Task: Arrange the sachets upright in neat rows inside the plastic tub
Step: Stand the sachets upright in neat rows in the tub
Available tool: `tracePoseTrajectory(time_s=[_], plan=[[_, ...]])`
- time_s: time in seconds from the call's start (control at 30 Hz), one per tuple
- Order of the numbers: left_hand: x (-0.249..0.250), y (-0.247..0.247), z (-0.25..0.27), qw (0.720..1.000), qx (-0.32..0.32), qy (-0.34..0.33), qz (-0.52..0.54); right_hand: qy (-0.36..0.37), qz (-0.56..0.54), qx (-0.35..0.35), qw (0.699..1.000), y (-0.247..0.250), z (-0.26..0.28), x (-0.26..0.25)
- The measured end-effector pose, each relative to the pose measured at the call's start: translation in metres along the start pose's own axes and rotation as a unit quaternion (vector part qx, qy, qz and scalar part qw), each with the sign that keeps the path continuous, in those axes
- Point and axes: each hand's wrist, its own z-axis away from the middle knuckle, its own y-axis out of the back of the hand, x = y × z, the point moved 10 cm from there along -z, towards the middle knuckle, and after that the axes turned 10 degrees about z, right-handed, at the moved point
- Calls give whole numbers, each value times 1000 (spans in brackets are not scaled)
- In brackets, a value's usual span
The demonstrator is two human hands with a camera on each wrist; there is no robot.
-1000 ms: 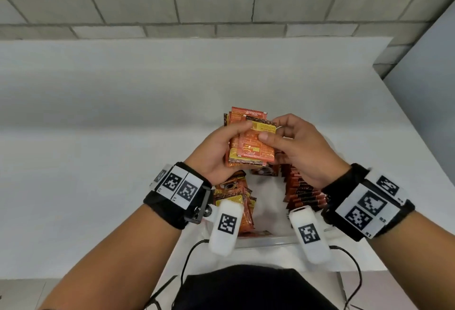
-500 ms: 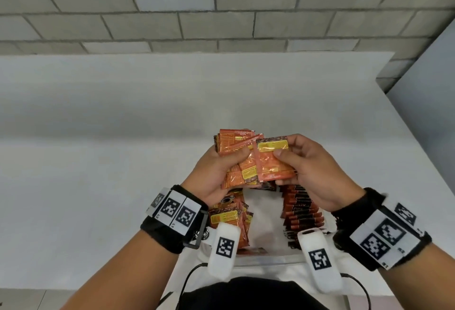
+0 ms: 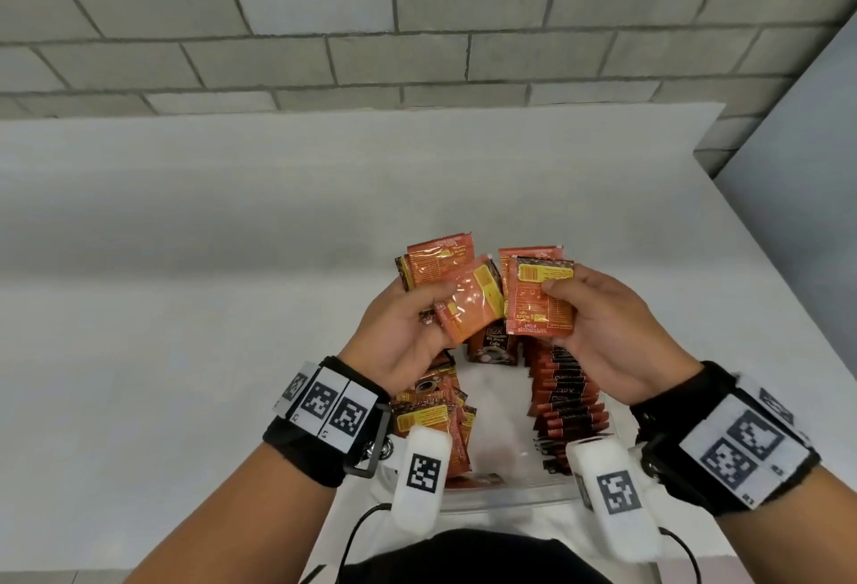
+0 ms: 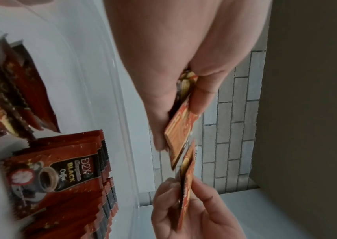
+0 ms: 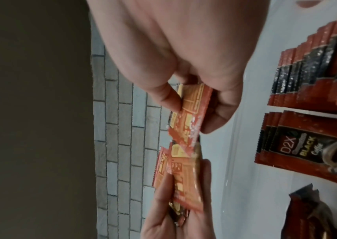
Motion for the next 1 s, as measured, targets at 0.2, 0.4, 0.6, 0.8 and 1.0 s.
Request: tracePoseTrajectory(time_s=[0.2,0.4,0.6,0.8,1.0], plan=[[5,-3,-2,998,8,-63,-4,-26,-19,-14,999,-14,2,12],[2,-2,-5,996,13,-36,-78,-25,52,16,998,-12,-1,12],[5,3,-6,990,15,-25,-137,-4,56,33,998,-8,0,0],[8,4,-6,976,19,-51,-211,-14,115,14,993,-12,-2,4],[3,4,-6,996,19,6,-85,7,102,24,994,-8,-3,-2]])
